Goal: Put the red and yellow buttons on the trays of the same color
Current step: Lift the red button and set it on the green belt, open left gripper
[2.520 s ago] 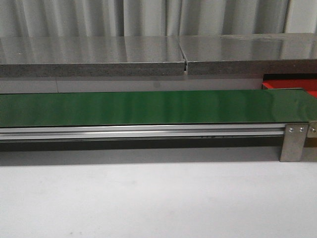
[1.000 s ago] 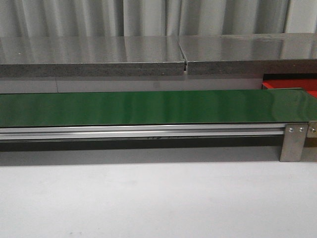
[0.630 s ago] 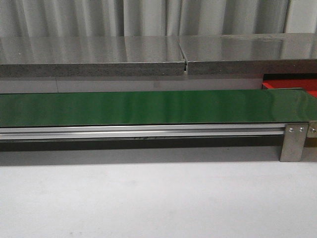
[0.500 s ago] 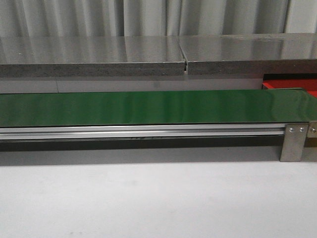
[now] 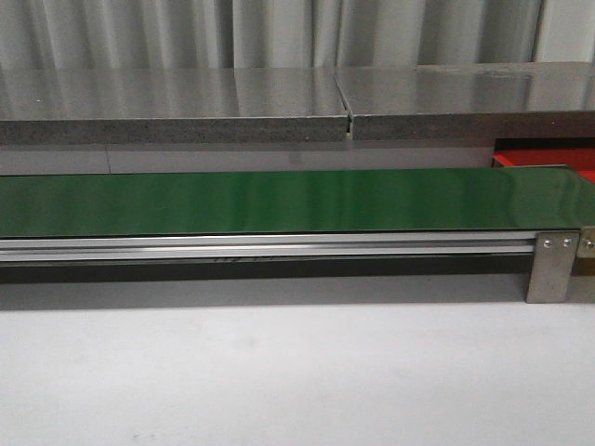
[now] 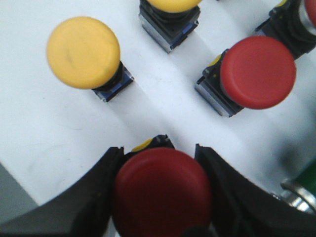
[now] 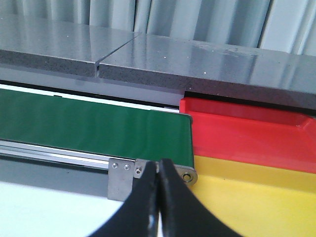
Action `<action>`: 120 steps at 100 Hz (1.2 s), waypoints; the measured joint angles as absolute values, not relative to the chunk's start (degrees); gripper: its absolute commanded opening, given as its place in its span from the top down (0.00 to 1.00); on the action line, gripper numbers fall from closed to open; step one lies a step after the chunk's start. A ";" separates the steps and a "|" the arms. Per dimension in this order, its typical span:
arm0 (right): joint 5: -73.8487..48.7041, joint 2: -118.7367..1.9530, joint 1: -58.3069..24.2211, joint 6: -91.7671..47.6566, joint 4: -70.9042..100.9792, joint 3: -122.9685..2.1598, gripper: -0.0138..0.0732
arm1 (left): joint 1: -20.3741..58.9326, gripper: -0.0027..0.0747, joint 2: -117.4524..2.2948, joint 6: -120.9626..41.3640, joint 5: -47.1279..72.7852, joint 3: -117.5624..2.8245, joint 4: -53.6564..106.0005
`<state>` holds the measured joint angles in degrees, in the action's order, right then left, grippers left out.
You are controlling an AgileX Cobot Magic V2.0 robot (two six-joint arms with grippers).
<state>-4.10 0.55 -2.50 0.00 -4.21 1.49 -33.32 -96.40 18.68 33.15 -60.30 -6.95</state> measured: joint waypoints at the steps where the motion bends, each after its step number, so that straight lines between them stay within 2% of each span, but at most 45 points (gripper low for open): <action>1: -4.10 0.55 -2.50 0.00 -4.21 1.49 0.91 | -33.32 0.99 -96.14 18.68 33.43 -60.30 -7.10; 23: -4.10 0.55 -2.50 0.00 -4.21 1.49 0.91 | -31.70 0.99 -87.74 16.66 36.54 -60.30 -7.71; 61: -4.10 0.55 -2.50 0.00 -4.21 1.49 0.91 | -17.59 0.99 -85.36 5.03 40.84 -69.03 -7.71; 86: -4.10 0.55 -2.50 0.00 -4.21 1.49 0.91 | -13.03 0.99 -90.80 -3.48 43.22 -75.75 -7.49; 120: -4.10 0.55 -2.50 0.00 -4.21 1.49 0.91 | -10.97 0.99 -99.28 -5.26 44.03 -78.93 -5.60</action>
<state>-4.10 0.55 -2.50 0.00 -4.21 1.49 -10.97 -99.28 -5.26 44.03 -78.93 -5.60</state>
